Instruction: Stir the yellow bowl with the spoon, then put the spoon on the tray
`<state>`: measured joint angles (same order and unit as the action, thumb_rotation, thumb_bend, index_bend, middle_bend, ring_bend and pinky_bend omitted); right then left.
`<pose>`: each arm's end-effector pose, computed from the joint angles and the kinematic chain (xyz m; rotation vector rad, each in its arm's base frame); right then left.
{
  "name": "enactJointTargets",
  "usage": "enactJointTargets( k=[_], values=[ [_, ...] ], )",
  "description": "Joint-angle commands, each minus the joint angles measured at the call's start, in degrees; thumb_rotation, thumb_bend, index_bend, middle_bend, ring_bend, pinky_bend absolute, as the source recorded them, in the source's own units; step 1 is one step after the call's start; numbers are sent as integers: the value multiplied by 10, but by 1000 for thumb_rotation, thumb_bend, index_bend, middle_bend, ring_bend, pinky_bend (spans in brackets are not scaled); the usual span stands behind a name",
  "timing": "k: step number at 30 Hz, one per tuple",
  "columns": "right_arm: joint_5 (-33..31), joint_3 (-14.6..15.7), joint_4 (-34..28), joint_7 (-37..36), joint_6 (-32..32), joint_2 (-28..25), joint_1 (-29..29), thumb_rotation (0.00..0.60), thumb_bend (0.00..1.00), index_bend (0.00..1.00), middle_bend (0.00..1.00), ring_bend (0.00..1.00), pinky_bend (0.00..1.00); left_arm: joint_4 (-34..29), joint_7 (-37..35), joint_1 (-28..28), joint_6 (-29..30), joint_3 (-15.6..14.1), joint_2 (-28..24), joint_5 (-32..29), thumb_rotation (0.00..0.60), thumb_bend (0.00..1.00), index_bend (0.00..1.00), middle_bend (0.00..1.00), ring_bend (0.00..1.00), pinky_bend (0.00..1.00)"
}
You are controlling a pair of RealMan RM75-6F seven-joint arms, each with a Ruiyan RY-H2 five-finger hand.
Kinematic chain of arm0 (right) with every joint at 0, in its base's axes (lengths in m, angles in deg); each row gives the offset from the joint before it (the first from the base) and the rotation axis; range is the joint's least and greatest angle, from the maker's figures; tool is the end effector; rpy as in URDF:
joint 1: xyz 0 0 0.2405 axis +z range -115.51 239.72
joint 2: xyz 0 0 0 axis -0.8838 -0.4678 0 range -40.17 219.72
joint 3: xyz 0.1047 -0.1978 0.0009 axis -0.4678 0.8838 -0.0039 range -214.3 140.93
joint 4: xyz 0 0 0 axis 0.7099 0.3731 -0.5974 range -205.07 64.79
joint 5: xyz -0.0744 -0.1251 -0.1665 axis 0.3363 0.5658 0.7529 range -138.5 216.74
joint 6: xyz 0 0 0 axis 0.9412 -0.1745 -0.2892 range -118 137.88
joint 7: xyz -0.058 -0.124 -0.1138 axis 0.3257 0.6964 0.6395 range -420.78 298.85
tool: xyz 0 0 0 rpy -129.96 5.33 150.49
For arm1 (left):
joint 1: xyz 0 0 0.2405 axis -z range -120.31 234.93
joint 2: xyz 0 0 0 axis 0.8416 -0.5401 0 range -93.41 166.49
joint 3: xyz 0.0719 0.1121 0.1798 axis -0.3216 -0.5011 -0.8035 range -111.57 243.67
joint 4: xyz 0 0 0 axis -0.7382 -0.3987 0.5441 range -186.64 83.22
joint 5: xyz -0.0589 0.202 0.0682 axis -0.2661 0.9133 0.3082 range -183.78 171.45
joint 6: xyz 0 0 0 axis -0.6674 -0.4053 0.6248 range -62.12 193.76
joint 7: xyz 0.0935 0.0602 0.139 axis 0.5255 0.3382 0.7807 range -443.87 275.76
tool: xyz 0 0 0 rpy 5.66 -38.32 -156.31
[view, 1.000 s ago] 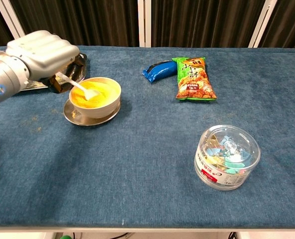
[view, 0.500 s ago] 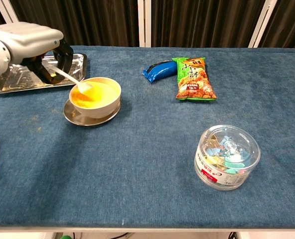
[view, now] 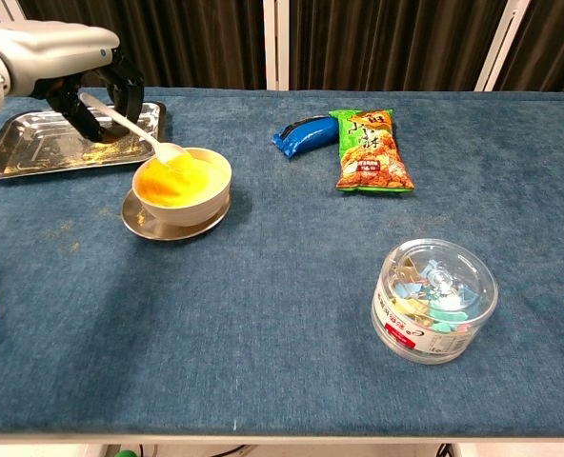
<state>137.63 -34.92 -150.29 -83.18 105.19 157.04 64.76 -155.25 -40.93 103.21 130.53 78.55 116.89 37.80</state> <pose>-0.2886 -0.1825 0.1353 1.4473 -0.9824 1.2235 -0.0886 0.3467 0.0048 -1.7772 -0.8660 -0.7681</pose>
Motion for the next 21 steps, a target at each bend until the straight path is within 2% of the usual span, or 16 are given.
enactJointTargets(
  k=[1, 4, 8, 15, 21],
  values=[
    [0, 0, 0, 0, 1, 0, -1, 600, 245, 172, 217, 78, 190, -1, 1, 3, 0, -2, -3, -1, 600, 457, 660, 525, 315, 183],
    [0, 0, 1, 0, 1, 0, -1, 600, 245, 172, 217, 78, 189, 13, 40, 11, 23, -19, 1, 19, 600, 458, 659, 525, 315, 183],
    [-1, 0, 2, -1, 1, 1, -2, 600, 246, 172, 217, 78, 190, 35, 135, 22, 69, -55, 22, 49, 600, 460, 659, 526, 315, 183],
    [-1, 0, 3, -2, 3, 1, -2, 600, 246, 172, 217, 78, 189, 61, 275, 38, 119, -100, 53, 94, 600, 460, 662, 532, 315, 184],
    [-3, -1, 3, -4, 4, 2, -3, 600, 245, 172, 217, 78, 190, 77, 369, 41, 157, -127, 79, 136, 600, 463, 663, 535, 315, 184]
  ],
)
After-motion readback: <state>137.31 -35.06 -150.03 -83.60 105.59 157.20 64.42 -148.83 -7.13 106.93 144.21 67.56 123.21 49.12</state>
